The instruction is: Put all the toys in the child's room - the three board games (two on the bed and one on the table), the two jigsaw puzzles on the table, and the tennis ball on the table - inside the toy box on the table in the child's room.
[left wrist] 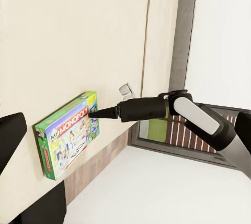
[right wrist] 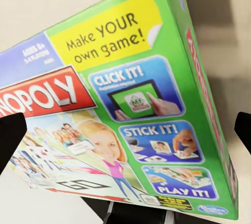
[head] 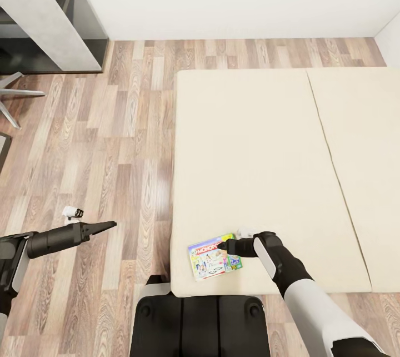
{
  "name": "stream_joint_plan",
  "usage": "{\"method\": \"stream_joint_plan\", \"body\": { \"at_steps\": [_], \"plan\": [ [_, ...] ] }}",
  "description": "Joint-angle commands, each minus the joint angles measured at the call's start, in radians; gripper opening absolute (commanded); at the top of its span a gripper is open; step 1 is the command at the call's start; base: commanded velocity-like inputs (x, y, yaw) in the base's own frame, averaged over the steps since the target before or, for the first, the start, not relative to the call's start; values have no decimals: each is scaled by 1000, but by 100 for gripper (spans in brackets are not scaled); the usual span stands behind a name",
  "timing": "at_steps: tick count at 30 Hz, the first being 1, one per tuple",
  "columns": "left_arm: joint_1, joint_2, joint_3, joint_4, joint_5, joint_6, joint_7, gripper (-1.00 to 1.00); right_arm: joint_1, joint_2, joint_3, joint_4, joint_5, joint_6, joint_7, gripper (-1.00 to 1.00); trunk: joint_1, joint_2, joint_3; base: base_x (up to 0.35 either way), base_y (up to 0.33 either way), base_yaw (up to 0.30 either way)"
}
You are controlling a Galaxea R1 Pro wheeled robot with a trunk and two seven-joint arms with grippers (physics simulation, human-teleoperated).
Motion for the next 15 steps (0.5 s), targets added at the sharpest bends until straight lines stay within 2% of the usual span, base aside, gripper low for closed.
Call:
{"method": "stream_joint_plan", "body": {
  "at_steps": [1,8,15],
  "plan": [
    [0,0,0,0,-1,11,-4,100,0,0,0,-1,2,4,3,100,1,-2,-1,0,35,0],
    [0,0,0,0,-1,11,-4,100,0,-1,1,-1,1,4,3,100,1,-2,-1,0,134,0],
    [0,0,0,0,-1,11,-4,100,0,-3,2,-1,0,6,3,100,1,-2,-1,0,25,0]
  ]
}}
